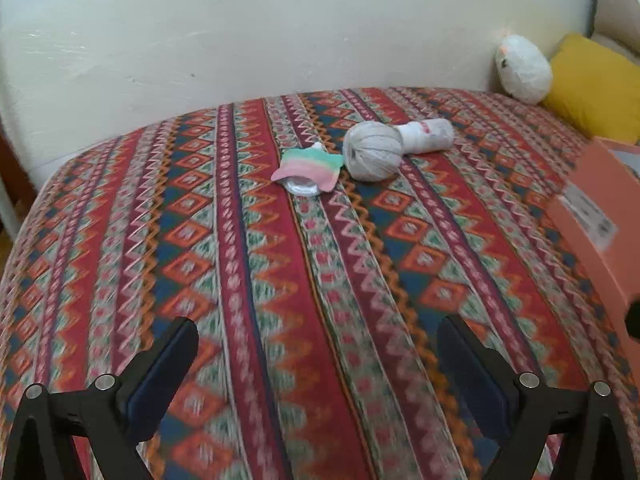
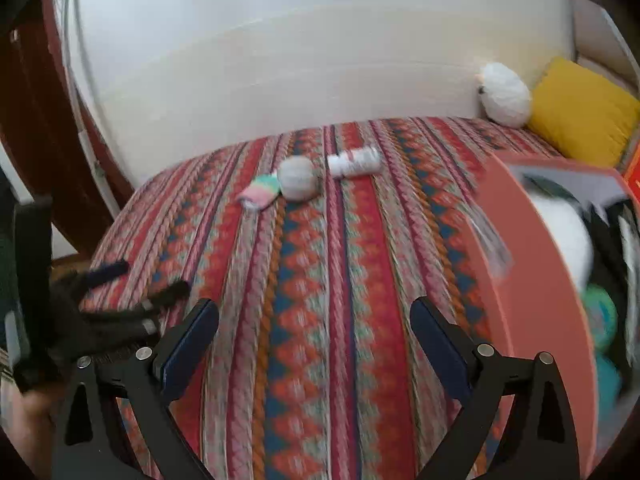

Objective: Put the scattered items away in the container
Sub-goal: 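Grasp the white twine ball with the right tool while the left grasps the pastel pouch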

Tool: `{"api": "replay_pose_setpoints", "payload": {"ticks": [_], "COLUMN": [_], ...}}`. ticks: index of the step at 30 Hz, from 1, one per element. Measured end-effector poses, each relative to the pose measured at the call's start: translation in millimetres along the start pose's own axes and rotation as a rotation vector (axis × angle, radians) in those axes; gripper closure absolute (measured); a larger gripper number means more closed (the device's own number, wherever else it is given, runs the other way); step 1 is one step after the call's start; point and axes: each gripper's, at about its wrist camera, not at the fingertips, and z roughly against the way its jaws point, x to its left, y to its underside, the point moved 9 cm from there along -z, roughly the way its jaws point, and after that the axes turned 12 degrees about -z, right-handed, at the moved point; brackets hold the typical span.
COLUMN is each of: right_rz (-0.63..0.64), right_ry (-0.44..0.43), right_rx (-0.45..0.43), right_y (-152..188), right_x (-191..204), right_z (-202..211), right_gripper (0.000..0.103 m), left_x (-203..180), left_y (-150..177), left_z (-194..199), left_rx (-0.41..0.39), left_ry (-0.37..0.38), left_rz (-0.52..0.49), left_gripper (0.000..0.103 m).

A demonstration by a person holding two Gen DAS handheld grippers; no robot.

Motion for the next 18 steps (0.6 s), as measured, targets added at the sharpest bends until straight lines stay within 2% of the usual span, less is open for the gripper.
{"api": "replay_pose_setpoints", "payload": {"ticks": [5,8,12,13,14,16,18], "right_rz": [0.01,0.003,0.026,0.009,-0.009,-0.099,-0.126], "right_ry": [-0.001,0.02,0.052,0.034,0.015,-0.07,-0.069], "right_rx": [-0.001,0.015,0.079,0.112,0.146,0.138,0.088], "right_y": [-58.4,-88.9,-107.5,-106.7,-105.8,-107.1,-106.6], "right_x": [24.4,33.6,36.6,33.4,30.2,16.5,-0.8], "right_z": [-89.0,-154.3,-231.9,-247.5,-263.0,-263.0,-246.1], "right_gripper": [0.005,0.005,0.008,0.036,0.049,0.05,0.05], "left_x": [20.2,27.4,30.4,29.8,28.8,26.1,20.1], "left_y": [-13.1,-23.3,-39.8,-43.8,-47.6,-55.1,-62.1], "left_z": [-50.4,-76.9,-114.6,-123.9,-132.5,-149.5,-165.8], "left_rx": [0.023,0.032,0.034,0.037,0.039,0.045,0.053], "left_ry": [0.007,0.007,0.019,0.025,0.028,0.037,0.062], "left_rz": [0.03,0.013,-0.016,-0.022,-0.027,-0.037,-0.046], "left_gripper": [0.004,0.004,0.004,0.004,0.004,0.004,0.004]}}
